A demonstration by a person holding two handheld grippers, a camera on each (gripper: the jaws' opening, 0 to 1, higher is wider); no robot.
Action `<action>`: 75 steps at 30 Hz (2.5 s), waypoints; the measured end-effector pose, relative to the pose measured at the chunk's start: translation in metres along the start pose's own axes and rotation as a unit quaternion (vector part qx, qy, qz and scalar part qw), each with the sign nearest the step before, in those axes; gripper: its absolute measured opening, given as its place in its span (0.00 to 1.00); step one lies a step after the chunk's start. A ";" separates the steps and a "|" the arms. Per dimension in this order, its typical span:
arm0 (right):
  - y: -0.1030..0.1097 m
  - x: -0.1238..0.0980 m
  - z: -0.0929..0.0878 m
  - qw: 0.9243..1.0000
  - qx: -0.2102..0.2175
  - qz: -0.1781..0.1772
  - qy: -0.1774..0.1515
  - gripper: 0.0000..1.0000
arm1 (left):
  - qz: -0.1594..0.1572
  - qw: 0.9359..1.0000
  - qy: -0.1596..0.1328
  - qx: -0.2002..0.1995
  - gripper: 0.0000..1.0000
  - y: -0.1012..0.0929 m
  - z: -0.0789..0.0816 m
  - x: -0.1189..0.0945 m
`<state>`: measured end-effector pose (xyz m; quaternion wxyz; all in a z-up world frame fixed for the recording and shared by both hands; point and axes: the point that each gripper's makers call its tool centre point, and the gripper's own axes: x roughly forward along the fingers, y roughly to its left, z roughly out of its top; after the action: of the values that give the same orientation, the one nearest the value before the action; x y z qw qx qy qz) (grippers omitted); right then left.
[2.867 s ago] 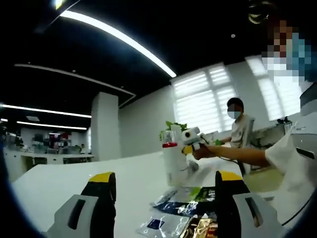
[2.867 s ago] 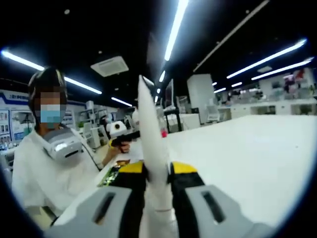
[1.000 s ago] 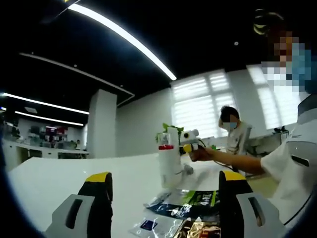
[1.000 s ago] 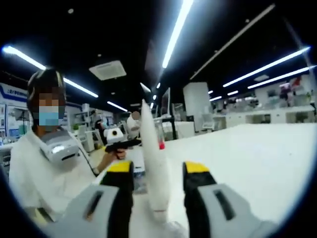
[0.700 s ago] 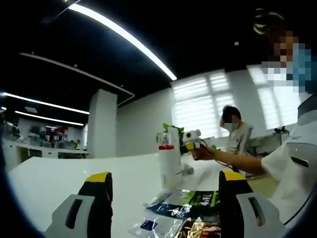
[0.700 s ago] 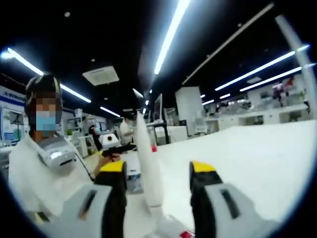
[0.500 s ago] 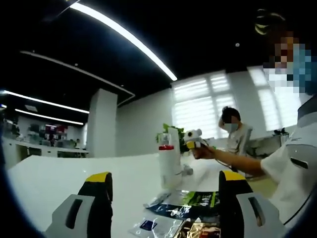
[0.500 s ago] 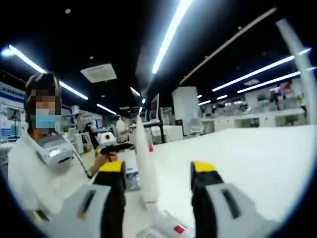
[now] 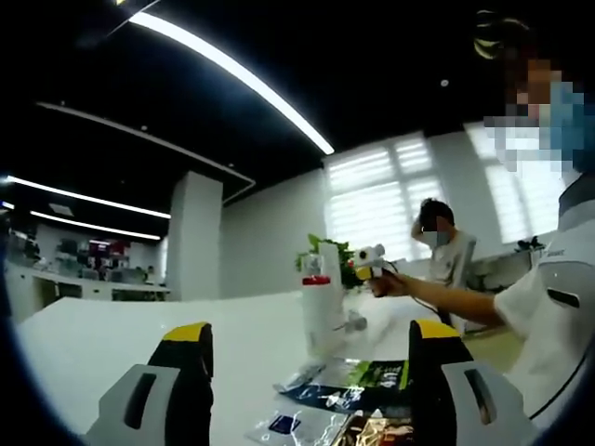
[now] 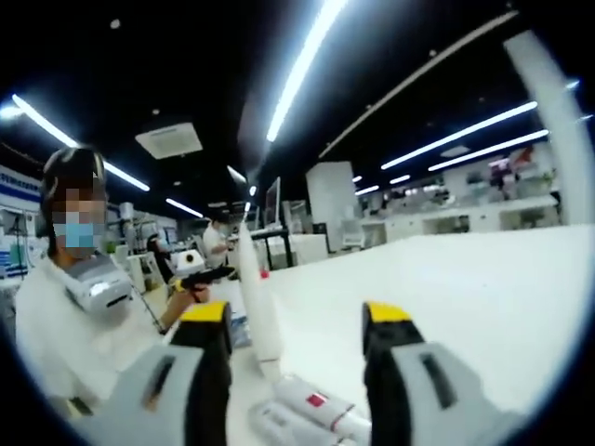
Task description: Arrange the skincare products in the storage area until every visible bottle or jar stands upright without overlapping.
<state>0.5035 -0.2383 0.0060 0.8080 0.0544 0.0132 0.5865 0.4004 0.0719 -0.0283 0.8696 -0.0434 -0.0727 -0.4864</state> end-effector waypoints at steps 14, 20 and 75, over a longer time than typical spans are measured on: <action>-0.008 -0.043 -0.023 1.000 0.006 -0.006 0.030 0.60 | -0.002 1.000 0.002 0.004 0.89 -0.002 -0.001 0.000; -0.009 -0.048 -0.050 0.996 -0.012 -0.030 0.082 0.65 | -0.002 1.000 0.002 0.002 0.89 -0.001 0.000 0.000; -0.007 -0.070 -0.107 0.984 0.030 0.002 0.174 0.21 | -0.008 1.000 0.018 0.012 0.90 -0.004 -0.007 0.002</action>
<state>0.4788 -0.2992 -0.1038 0.7902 -0.0241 0.1710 0.5880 0.3985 0.0670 -0.0346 0.8675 -0.0232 -0.0634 -0.4927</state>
